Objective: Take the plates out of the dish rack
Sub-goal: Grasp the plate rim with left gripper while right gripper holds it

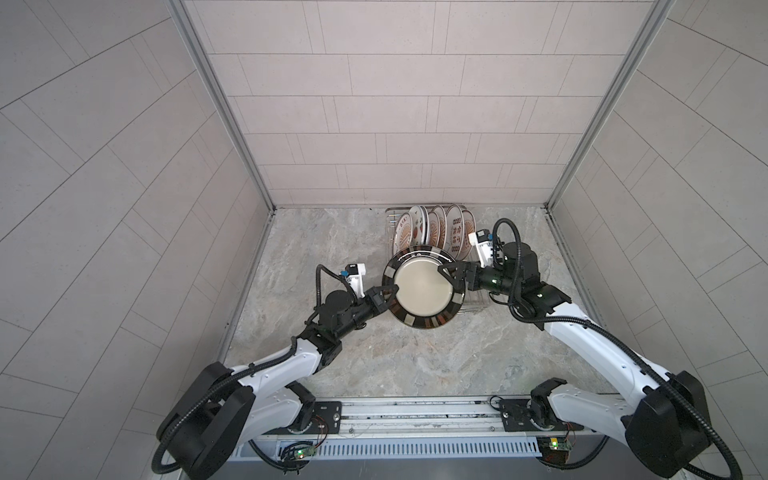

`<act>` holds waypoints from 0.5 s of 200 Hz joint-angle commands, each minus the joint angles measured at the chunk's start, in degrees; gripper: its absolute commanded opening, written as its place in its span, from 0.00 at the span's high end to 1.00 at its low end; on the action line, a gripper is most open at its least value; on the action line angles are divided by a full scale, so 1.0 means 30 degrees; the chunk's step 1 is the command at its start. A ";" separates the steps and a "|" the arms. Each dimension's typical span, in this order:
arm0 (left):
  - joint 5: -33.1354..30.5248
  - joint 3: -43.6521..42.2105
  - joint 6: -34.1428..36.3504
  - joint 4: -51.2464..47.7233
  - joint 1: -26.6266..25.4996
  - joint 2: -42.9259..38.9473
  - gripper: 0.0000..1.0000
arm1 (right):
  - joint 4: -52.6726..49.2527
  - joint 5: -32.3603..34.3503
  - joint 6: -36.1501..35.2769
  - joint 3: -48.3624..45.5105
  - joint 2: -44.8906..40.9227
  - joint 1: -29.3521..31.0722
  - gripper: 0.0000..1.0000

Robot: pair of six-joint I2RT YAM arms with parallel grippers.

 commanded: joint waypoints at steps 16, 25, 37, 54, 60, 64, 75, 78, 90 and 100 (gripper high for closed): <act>0.0082 0.0381 -0.1223 0.3391 0.0282 -0.0714 1.00 | -0.1072 0.1750 -0.0643 0.0376 -0.0970 0.0107 0.01; 0.0082 0.0309 -0.1348 0.3519 0.0332 -0.0760 1.00 | -0.1361 0.2350 -0.0710 0.0334 -0.1165 0.0091 0.01; 0.0081 0.0278 -0.1459 0.3554 0.0372 -0.0848 1.00 | -0.1620 0.3082 -0.0819 0.0262 -0.1405 0.0107 0.01; 0.0052 0.0166 -0.1731 0.3509 0.0605 -0.1003 1.00 | -0.1817 0.3844 -0.0931 0.0119 -0.1793 0.0093 0.01; 0.0050 0.0097 -0.1906 0.3631 0.0716 -0.1054 1.00 | -0.1644 0.3848 -0.1071 0.0004 -0.1998 0.0103 0.01; 0.0045 0.0032 -0.2051 0.3805 0.0785 -0.1068 1.00 | -0.1410 0.3782 -0.1221 -0.0145 -0.2145 0.0107 0.01; 0.0040 -0.0257 -0.2524 0.4522 0.1072 -0.1069 1.00 | -0.0733 0.3926 -0.1507 -0.0614 -0.2763 0.0193 0.01; 0.0025 -0.0342 -0.2683 0.4759 0.1182 -0.1047 1.00 | -0.0645 0.4095 -0.1557 -0.0716 -0.2942 0.0224 0.01; 0.0144 -0.0396 -0.3195 0.5476 0.1716 -0.1037 1.00 | -0.0768 0.5006 -0.1960 -0.0987 -0.3688 0.0410 0.01; 0.0282 -0.0891 -0.3405 0.5695 0.2112 -0.1083 1.00 | -0.1022 0.5603 -0.2223 -0.1109 -0.4139 0.0498 0.01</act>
